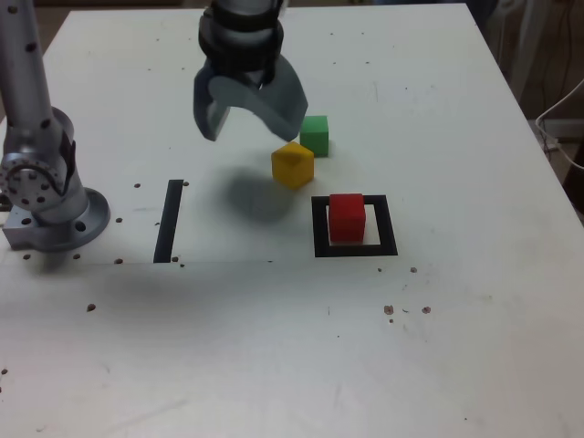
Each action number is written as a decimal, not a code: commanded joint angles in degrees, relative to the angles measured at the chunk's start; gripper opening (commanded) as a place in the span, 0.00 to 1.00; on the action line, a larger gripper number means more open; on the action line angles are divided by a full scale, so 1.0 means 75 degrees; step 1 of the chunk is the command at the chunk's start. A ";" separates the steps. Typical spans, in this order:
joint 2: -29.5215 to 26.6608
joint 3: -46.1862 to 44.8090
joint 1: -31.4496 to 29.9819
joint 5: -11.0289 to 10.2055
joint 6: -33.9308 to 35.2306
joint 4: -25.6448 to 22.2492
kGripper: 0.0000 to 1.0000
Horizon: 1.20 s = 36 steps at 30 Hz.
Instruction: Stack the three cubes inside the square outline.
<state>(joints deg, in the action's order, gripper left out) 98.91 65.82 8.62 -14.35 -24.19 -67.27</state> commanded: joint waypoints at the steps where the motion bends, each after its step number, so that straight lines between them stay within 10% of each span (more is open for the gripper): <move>1: -0.0023 -0.0068 -0.0003 -0.0014 -0.0733 0.0094 0.99; 26: 0.1227 0.0150 -0.0601 0.0126 -0.1392 0.1244 0.90; 36: 0.1358 0.0047 -0.0549 0.0129 -0.1295 0.1732 0.68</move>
<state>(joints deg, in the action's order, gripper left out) 108.84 66.25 4.38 -13.28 -34.06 -54.52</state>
